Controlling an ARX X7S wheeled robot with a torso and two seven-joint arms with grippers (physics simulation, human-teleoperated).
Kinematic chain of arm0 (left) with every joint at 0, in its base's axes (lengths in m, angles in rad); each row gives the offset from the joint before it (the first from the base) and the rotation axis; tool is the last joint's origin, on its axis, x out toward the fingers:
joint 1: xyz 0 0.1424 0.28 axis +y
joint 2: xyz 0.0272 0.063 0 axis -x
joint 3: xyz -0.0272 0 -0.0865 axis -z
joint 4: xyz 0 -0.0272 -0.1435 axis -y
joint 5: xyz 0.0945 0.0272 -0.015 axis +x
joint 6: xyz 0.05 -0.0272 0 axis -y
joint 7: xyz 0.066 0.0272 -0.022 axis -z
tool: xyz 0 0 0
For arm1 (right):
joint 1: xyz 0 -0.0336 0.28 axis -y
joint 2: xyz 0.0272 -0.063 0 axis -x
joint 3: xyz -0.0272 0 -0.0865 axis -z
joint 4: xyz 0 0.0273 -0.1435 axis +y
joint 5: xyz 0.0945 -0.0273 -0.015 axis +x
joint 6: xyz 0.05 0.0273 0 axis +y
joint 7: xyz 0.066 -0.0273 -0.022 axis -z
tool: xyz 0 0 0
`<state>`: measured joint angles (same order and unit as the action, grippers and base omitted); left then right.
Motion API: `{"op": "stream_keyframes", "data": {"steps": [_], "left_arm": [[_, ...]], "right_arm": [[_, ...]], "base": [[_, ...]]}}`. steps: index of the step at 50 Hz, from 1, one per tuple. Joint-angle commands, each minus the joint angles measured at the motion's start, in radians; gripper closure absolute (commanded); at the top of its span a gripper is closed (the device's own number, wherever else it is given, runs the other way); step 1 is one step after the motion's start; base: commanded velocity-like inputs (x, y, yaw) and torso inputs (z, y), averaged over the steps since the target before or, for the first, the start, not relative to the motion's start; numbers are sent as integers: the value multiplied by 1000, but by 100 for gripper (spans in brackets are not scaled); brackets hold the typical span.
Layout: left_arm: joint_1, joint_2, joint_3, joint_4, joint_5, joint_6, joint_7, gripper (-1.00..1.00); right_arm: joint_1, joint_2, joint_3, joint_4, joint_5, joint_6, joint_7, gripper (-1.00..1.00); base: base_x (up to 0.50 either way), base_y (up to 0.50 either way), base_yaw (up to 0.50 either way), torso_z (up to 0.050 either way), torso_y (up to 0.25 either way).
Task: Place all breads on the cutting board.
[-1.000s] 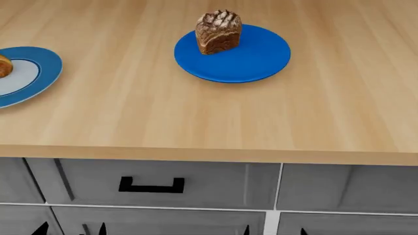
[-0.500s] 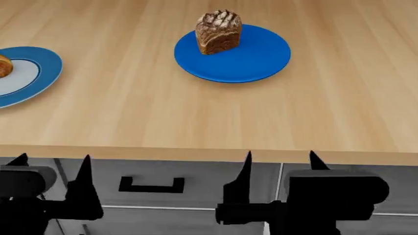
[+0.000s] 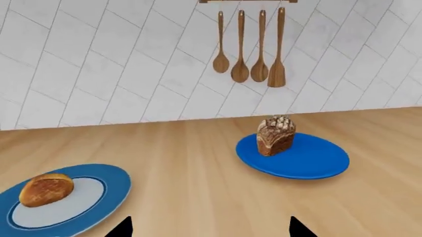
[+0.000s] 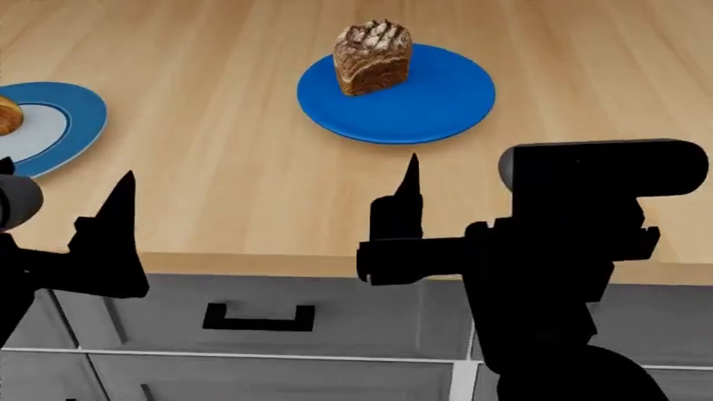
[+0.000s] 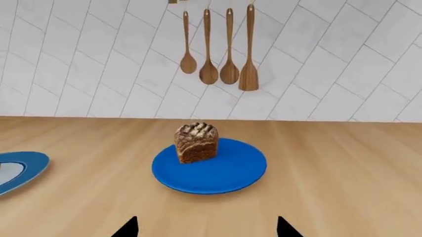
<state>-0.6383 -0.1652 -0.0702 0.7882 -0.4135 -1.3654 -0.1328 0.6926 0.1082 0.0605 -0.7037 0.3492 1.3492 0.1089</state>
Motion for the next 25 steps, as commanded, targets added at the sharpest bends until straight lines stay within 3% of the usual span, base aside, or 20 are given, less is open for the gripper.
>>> {"op": "stream_keyframes", "data": {"steps": [1,7,9,25], "left_arm": [[-7,-21,11,41,-20,-11,1,-100],[25,-26,36,83,-27,6,0,-100],[15,13,-33,72,-55,-31,10,-100],[36,-11,-4,66,-53,-23,-11,-100]], "right_arm": [[40,3,7,-13,27,53,5,-100],[14,3,33,-14,42,43,-5,-100],[15,5,25,-4,39,33,-1,-100],[-4,21,13,-19,53,27,10,-100]], "base": [[0,0,0,50,0],[0,0,0,50,0],[0,0,0,50,0],[0,0,0,50,0]]}}
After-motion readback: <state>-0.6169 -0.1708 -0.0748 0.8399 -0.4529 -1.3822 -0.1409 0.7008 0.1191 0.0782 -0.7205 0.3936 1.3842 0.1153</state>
